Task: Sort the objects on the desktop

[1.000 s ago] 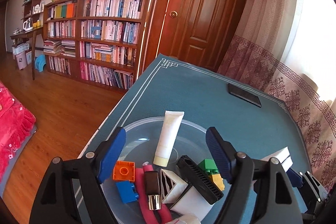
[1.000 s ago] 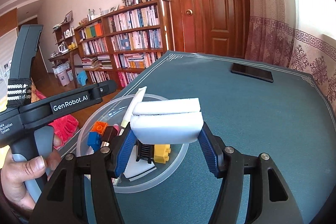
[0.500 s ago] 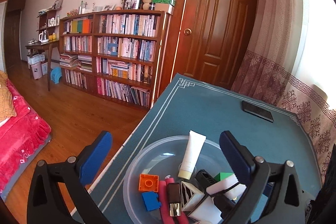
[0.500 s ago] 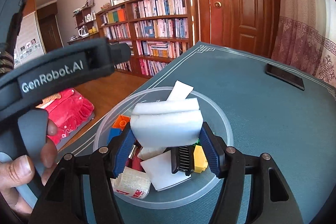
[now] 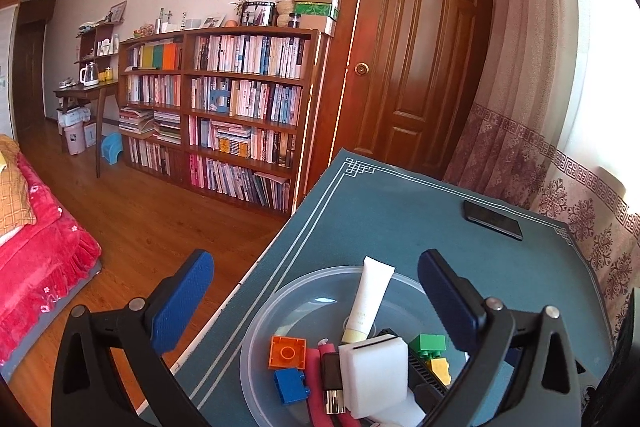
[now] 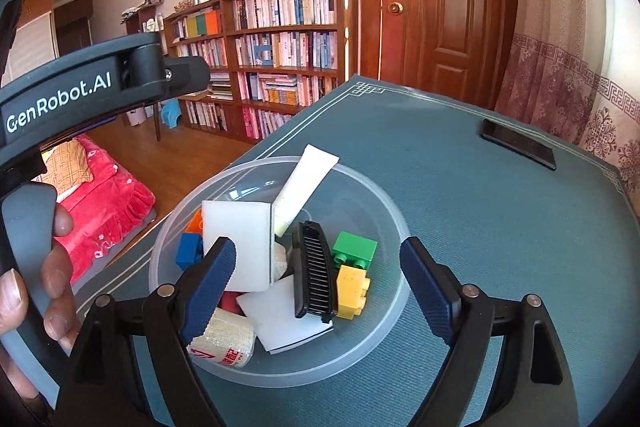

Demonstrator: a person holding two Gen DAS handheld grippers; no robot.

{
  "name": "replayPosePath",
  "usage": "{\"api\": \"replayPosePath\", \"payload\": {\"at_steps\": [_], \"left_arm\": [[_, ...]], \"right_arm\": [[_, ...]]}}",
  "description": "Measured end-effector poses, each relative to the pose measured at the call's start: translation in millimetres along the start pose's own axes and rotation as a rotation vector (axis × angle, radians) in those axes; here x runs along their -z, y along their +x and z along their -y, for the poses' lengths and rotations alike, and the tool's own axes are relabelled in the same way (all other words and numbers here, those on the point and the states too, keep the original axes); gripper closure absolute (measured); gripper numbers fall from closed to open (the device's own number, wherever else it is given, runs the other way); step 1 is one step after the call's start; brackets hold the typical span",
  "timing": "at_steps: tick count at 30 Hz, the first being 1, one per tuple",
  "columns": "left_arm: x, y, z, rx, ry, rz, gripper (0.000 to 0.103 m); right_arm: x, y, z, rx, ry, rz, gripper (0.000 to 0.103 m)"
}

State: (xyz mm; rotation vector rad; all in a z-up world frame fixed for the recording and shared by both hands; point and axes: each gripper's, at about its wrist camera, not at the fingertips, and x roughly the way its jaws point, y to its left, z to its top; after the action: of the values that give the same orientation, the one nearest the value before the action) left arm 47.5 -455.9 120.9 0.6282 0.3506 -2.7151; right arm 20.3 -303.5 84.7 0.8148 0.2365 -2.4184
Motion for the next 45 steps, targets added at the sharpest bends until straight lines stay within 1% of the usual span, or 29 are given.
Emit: {"api": "replayPosePath", "payload": {"at_steps": [6,9,11,13,18,24,33,40,45], "left_arm": [[0.7,-0.1,-0.2,-0.005,-0.004,0.000,0.000],[2.5,-0.5,2.0,-0.007,0.006,-0.004,0.001],[3.6,-0.8,3.4,-0.008,0.010,-0.008,0.000],[4.7,-2.2,3.8,-0.010,0.013,-0.008,0.001],[6.6,-8.6,3.5,-0.019,0.016,-0.003,0.000],[9.7,-13.7,3.3,-0.026,0.023,-0.005,0.000],[13.0,-22.0,8.4,-0.024,0.041,-0.001,0.001],[13.2,-25.1,7.8,-0.030,0.040,0.003,0.001],[13.4,-26.5,8.2,-0.029,0.046,0.003,0.001]], "right_arm": [[-1.1,-16.1,-3.5,0.186,-0.065,0.092,0.016],[-1.0,-19.3,-8.0,0.300,-0.102,0.131,0.016],[-0.2,-23.2,-10.6,0.326,-0.127,0.155,0.016],[0.5,-27.8,-10.5,0.303,-0.118,0.162,0.016],[2.8,-28.0,-7.7,0.243,-0.078,0.107,0.016],[11.4,-29.1,-13.1,0.186,-0.081,0.068,0.016],[21.0,-36.6,-28.7,0.132,-0.130,0.063,0.016],[28.4,-37.0,-33.9,0.159,-0.147,0.053,0.016],[29.8,-36.1,-31.2,0.163,-0.134,0.048,0.016]]}}
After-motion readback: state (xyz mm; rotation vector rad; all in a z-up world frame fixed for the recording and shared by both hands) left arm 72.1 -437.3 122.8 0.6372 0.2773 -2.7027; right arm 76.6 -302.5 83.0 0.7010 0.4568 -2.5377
